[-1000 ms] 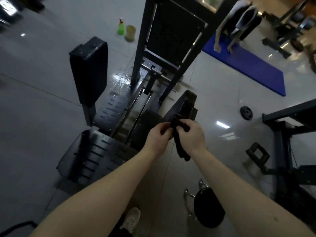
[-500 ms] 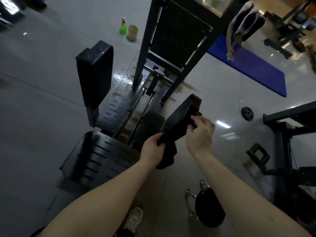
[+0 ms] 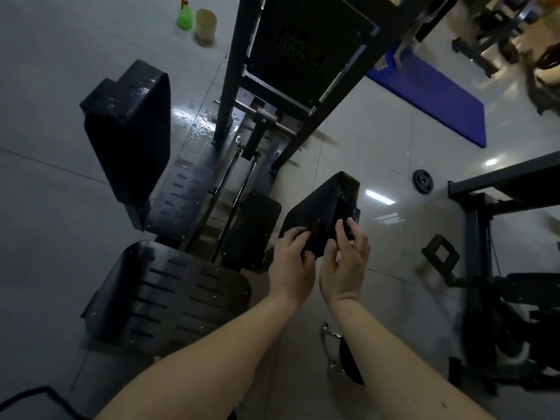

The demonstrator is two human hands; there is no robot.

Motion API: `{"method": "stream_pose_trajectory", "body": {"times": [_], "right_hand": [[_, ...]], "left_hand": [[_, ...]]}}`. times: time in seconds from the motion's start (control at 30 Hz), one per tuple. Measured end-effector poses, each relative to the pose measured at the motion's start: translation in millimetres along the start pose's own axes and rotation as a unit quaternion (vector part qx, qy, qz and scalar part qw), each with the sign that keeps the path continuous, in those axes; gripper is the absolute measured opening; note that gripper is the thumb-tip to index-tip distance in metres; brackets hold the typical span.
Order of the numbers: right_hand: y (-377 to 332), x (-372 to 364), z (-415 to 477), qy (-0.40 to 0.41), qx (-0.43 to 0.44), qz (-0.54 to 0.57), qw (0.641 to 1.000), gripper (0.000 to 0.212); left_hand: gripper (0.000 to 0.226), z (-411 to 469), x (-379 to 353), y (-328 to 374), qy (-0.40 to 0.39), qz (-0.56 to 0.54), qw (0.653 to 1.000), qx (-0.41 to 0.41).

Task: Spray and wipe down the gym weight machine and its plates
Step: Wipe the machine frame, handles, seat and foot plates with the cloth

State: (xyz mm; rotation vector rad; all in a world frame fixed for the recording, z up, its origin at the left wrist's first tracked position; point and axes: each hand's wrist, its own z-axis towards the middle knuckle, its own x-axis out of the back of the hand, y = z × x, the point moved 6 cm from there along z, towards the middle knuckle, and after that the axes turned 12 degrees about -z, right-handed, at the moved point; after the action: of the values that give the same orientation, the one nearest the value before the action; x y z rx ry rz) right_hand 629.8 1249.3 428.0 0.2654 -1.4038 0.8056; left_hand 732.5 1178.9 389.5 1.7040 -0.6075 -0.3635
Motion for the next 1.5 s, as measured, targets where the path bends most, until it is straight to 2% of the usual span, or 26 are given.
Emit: {"method": "stream_pose_trajectory", "body": {"times": [0.2, 0.43, 0.5, 0.63, 0.73, 0.83, 0.9, 0.97, 1.03, 1.13, 1.2, 1.27, 1.33, 1.43, 1.5], "right_hand": [[7, -3, 3, -0.022, -0.004, 0.009, 1.0, 0.047], [3, -1, -1, 0.007, -0.003, 0.034, 0.999, 0.045], [2, -2, -2, 0.013, -0.002, 0.041, 0.999, 0.045], [5, -6, -2, 0.031, -0.006, 0.066, 0.997, 0.043], [8, -11, -3, 0.046, -0.006, 0.075, 0.996, 0.042], [10, -11, -4, 0.054, -0.007, 0.081, 0.995, 0.041], [8, -11, -2, 0.055, -0.01, 0.086, 0.995, 0.041], [7, -10, -3, 0.054, -0.018, 0.082, 0.995, 0.042], [5, -8, -5, 0.056, -0.019, 0.084, 0.995, 0.043], [4, -10, -4, 0.053, -0.028, 0.098, 0.993, 0.041], [5, -12, -5, 0.055, -0.038, 0.113, 0.991, 0.041], [6, -13, -5, 0.064, -0.036, 0.121, 0.99, 0.041], [6, -13, -5, 0.068, -0.038, 0.119, 0.99, 0.04], [4, -12, -5, 0.071, -0.045, 0.114, 0.99, 0.041], [2, -12, -3, 0.07, -0.041, 0.108, 0.991, 0.041]], "left_hand": [[0.034, -9, -5, -12, 0.005, -0.05, 0.998, 0.027], [0.033, 9, 10, 11, -0.001, -0.053, 0.999, -0.012], [0.033, 20, 13, 24, -0.016, -0.112, 0.993, -0.035], [0.027, 32, 2, 33, -0.066, -0.221, 0.972, -0.032], [0.025, 37, -6, -17, -0.053, -0.255, 0.963, 0.069], [0.03, 48, -10, -70, -0.011, -0.212, 0.955, 0.21], [0.04, 57, -13, -76, -0.016, -0.169, 0.956, 0.238], [0.04, 62, -10, -57, -0.007, -0.147, 0.966, 0.213], [0.029, 57, -4, -22, -0.004, -0.182, 0.974, 0.132], [0.016, 49, -8, 20, -0.053, -0.272, 0.96, 0.037], [0.015, 52, -10, 15, -0.035, -0.285, 0.958, 0.024], [0.017, 53, -13, -14, -0.012, -0.294, 0.953, 0.07], [0.015, 49, -11, -56, 0.016, -0.241, 0.958, 0.151], [0.012, 41, -7, -110, 0.046, -0.228, 0.929, 0.287], [0.011, 45, -5, -109, 0.038, -0.201, 0.939, 0.275]]}}
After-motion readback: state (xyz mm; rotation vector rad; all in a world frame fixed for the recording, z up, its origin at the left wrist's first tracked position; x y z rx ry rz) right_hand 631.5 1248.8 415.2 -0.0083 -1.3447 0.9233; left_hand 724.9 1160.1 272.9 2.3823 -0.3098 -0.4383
